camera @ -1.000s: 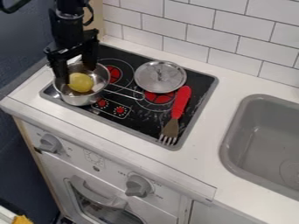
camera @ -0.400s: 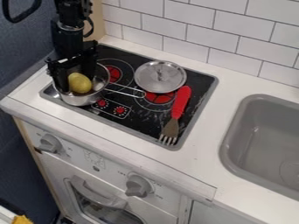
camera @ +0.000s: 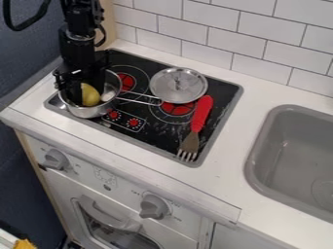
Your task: Move the yellow object to over the burner
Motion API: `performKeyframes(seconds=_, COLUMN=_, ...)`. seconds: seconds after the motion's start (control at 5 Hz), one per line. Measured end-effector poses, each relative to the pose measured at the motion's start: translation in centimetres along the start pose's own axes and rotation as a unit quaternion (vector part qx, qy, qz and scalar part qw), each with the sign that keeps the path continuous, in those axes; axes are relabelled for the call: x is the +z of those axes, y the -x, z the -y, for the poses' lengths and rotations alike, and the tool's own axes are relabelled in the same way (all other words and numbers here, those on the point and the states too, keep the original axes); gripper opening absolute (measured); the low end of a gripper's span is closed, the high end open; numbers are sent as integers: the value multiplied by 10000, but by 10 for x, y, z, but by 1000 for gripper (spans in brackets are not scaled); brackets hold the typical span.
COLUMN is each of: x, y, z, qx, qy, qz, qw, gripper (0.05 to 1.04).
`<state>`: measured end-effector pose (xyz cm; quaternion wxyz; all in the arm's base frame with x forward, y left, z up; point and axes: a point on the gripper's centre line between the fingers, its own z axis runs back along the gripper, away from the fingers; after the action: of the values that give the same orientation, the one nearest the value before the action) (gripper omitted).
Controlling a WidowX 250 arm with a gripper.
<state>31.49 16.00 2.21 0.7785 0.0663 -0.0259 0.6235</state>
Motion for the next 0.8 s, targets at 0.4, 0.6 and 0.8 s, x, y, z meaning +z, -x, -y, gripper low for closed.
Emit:
performKeyframes(seconds=0.4, x=11, y=0, z=-7, qx=10, qy=206, qz=-176, qw=9996, gripper=650)
performKeyframes(seconds=0.6, x=34, y=-3, z=-6, qx=-58, qy=510, qz=-158, qw=9986, gripper=650)
performKeyframes(seconds=0.8, x=49, y=-5, z=1, qx=-122, qy=753, qz=-128, qw=9970, gripper=649)
